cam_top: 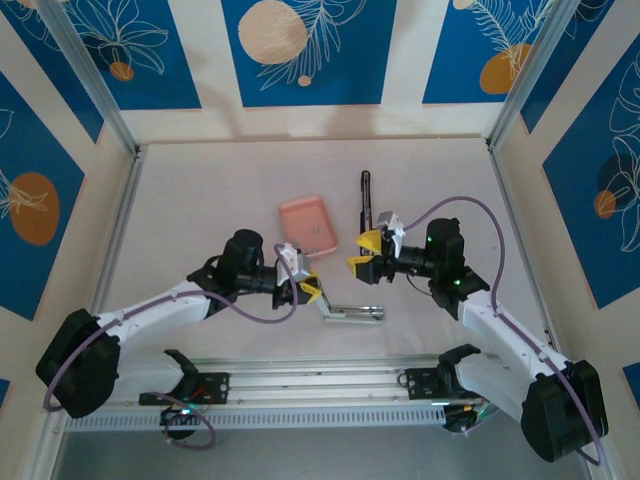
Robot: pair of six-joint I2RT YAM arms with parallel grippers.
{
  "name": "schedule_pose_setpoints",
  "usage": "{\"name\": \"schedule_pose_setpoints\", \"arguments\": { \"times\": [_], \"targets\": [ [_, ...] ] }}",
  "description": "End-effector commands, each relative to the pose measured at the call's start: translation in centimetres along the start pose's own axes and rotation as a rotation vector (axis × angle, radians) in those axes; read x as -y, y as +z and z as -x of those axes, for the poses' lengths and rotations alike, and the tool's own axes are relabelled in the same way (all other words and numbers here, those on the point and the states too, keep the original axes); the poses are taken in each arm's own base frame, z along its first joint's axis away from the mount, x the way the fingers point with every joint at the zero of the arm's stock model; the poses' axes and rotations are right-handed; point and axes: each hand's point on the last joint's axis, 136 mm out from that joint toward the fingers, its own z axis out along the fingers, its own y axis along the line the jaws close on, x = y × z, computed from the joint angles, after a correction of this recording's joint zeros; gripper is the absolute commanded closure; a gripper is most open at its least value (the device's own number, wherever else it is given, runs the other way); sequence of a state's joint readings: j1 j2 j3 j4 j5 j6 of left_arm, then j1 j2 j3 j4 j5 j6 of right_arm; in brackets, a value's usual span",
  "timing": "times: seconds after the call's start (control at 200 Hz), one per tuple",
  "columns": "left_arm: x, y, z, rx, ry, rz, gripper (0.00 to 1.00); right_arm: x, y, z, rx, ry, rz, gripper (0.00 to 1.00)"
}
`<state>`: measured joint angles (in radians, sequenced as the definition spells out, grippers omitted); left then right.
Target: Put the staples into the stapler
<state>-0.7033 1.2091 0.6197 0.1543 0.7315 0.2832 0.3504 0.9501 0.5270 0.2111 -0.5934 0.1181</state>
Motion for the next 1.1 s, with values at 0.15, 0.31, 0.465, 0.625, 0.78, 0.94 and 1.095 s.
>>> {"name": "schedule_pose_setpoints", "arguments": {
  "times": [0.15,0.31,0.465,0.625,0.78,0.94,1.095],
  "targets": [
    [0.5,-1.5,1.8,-0.049,0.116,0.015,0.82,3.5,-1.2,0.3,-0.030,0.457,-0.181,0.32],
    [0.3,-2.2,0.7,-0.131,0.122,0.049,0.82,3.9,-0.4,-0.5,-0.143,0.664,-0.180,0.34],
    [0.4,-2.8,0.1,-0.180,0.133,0.062,0.81,4.3,0.6,-2.3,-0.263,0.898,-0.189,0.34],
    [0.4,-3.2,-0.2,-0.211,0.140,0.072,0.81,4.0,1.5,-4.9,-0.349,1.040,-0.180,0.39],
    [0.4,-3.4,-0.4,-0.227,0.140,0.074,0.80,3.3,1.7,-8.4,-0.433,1.128,-0.214,0.43],
    [0.4,-3.3,-0.6,-0.231,0.140,0.074,0.80,2.5,1.9,-11.7,-0.529,1.194,-0.231,0.49],
    [0.4,-3.4,-0.7,-0.237,0.137,0.078,0.80,1.2,2.2,-14.4,-0.623,1.226,-0.235,0.54]
  ]
}}
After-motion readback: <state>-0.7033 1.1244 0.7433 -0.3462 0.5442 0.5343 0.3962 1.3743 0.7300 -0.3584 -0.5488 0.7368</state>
